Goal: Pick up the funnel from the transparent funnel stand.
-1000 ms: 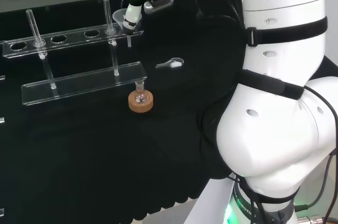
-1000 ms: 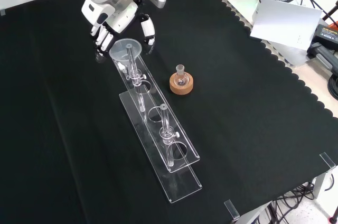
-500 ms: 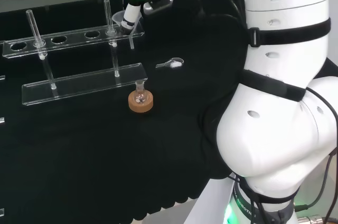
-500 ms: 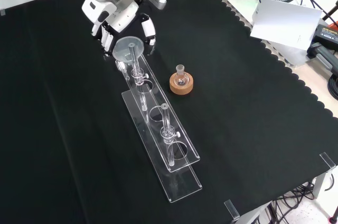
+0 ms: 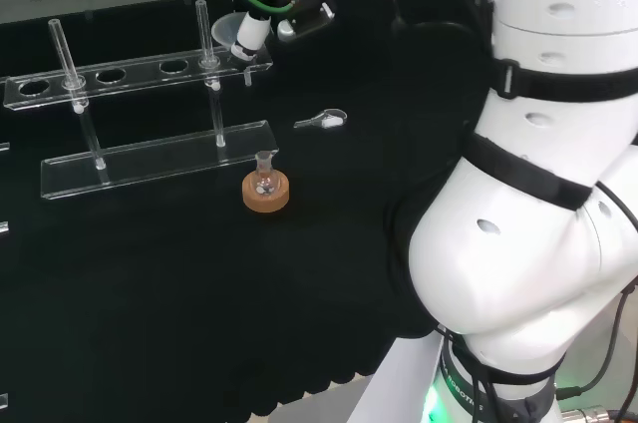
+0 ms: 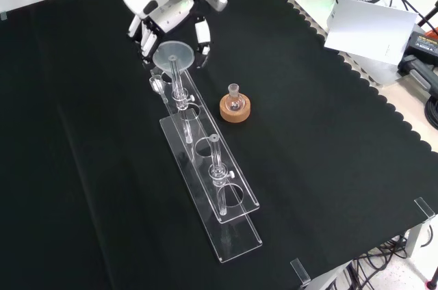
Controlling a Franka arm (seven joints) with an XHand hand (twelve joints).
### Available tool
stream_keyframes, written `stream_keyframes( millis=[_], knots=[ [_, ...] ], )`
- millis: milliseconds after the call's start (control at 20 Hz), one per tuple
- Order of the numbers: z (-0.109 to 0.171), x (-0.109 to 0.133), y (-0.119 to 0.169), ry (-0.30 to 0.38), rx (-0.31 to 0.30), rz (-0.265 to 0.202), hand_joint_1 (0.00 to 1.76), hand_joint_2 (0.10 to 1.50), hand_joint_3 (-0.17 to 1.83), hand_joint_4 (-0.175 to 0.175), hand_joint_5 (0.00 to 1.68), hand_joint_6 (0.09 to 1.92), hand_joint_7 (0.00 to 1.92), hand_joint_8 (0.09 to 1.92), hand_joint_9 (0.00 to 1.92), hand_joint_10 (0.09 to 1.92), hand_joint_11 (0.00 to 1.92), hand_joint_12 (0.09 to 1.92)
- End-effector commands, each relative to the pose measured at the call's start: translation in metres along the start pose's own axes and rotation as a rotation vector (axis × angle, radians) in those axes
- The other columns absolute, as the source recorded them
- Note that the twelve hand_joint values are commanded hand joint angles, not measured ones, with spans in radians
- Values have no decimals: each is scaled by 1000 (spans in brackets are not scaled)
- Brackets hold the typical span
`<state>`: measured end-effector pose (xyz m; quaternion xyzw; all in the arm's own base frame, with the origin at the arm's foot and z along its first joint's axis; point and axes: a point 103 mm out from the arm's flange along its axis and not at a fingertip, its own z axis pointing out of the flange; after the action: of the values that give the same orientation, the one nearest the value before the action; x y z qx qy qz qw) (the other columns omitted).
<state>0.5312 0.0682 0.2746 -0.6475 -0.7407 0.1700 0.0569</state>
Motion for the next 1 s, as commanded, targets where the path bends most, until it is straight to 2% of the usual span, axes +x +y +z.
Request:
stream_keyframes(
  millis=[50, 500, 850, 1000],
  knots=[
    [-38, -9, -22, 3, -107, 26, 805, 672, 605, 25, 853, 924, 783, 738, 1070, 476, 496, 1373],
    [-65, -10, -71, -7, -116, 62, 796, 675, 619, 24, 855, 938, 788, 746, 1076, 476, 507, 1358],
    [-70, -6, -105, -17, -115, 83, 788, 676, 627, 22, 853, 945, 794, 748, 1078, 477, 510, 1354],
    [-69, -5, -107, -21, -106, 78, 787, 675, 630, 22, 852, 948, 795, 749, 1079, 477, 510, 1353]
  ],
)
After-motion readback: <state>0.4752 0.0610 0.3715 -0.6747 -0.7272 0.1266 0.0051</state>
